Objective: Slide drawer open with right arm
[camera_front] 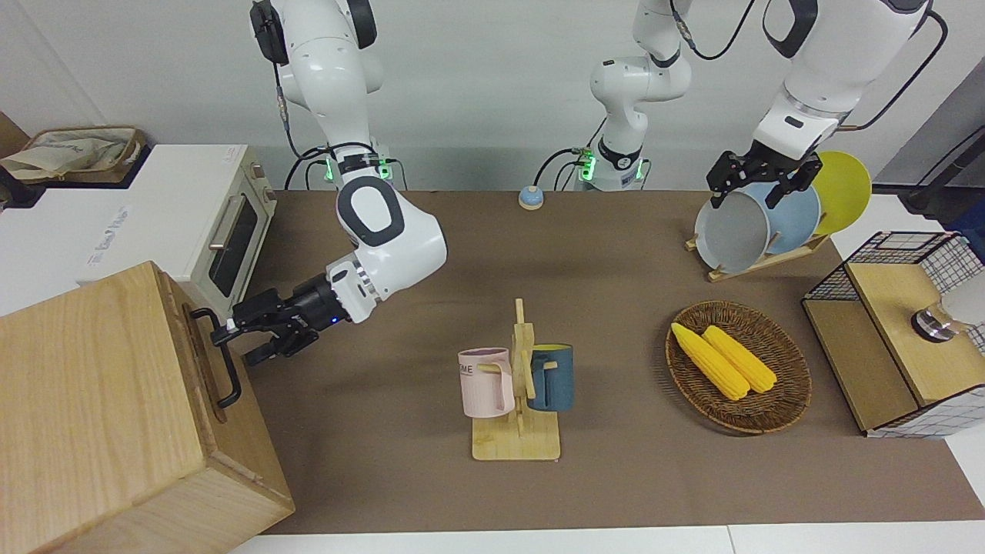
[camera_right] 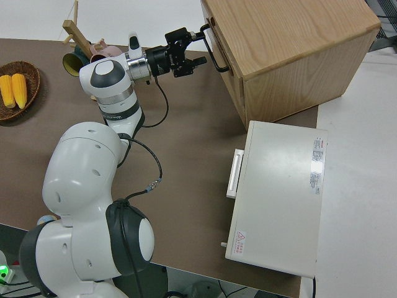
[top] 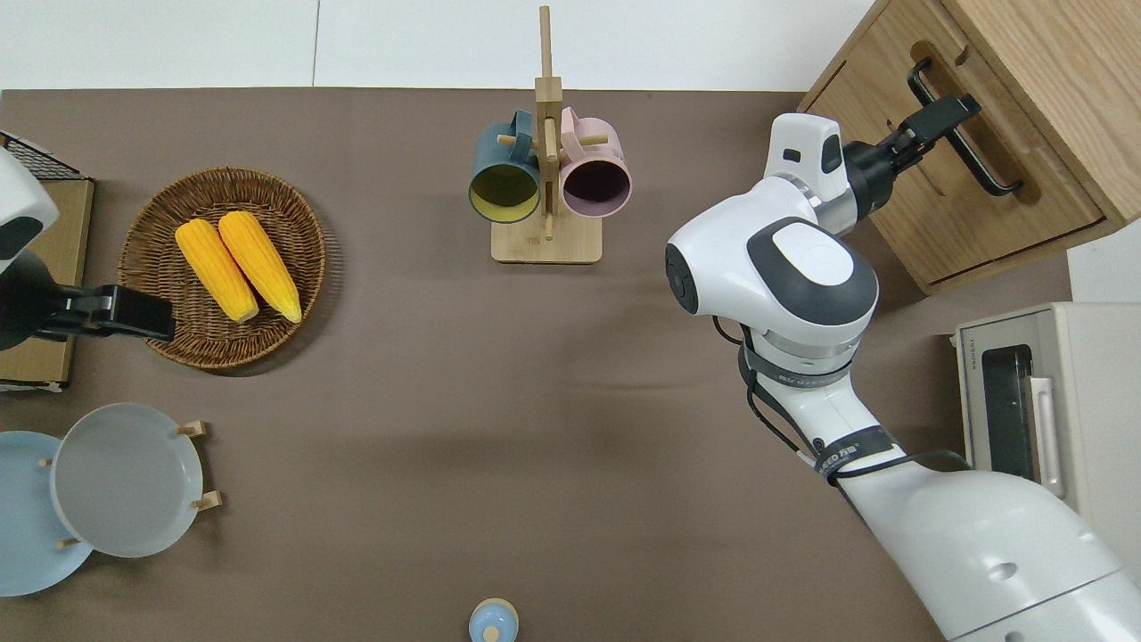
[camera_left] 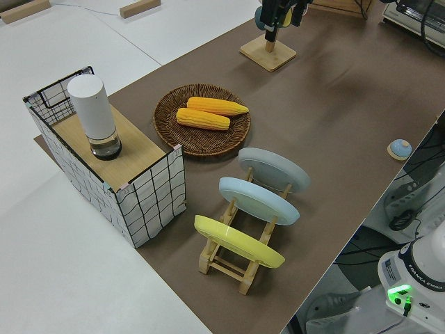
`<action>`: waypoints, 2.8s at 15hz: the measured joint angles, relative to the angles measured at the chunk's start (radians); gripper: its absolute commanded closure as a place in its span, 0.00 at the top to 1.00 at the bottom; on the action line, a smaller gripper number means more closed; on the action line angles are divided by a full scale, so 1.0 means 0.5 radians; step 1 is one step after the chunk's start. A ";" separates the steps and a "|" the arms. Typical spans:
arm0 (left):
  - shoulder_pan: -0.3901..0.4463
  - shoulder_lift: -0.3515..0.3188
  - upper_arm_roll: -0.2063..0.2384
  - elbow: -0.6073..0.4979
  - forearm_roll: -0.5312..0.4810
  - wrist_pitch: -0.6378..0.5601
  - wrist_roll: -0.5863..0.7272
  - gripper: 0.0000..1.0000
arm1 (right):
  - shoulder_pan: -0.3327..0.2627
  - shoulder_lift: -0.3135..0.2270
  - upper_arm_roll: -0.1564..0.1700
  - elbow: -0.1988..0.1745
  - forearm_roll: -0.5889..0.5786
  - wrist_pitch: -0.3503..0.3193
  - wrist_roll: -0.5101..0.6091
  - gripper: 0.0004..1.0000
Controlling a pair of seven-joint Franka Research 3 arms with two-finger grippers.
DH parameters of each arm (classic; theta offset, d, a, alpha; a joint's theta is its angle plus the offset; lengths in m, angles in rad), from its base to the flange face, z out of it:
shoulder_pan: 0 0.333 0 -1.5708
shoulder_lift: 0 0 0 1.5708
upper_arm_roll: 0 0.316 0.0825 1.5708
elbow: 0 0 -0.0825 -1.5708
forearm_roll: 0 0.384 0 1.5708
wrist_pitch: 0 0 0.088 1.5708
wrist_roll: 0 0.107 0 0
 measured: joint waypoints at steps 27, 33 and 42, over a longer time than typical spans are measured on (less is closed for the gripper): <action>0.000 0.000 0.000 0.000 0.000 0.000 0.000 0.99 | 0.393 0.080 -0.013 -0.042 0.010 -0.581 0.157 0.00; 0.000 0.000 0.000 0.000 0.000 0.000 0.000 0.99 | 0.665 0.082 0.002 -0.042 0.128 -0.784 0.202 0.00; 0.000 0.000 0.000 0.000 0.000 0.000 0.000 0.99 | 0.806 0.083 0.003 -0.014 0.214 -0.848 0.211 0.26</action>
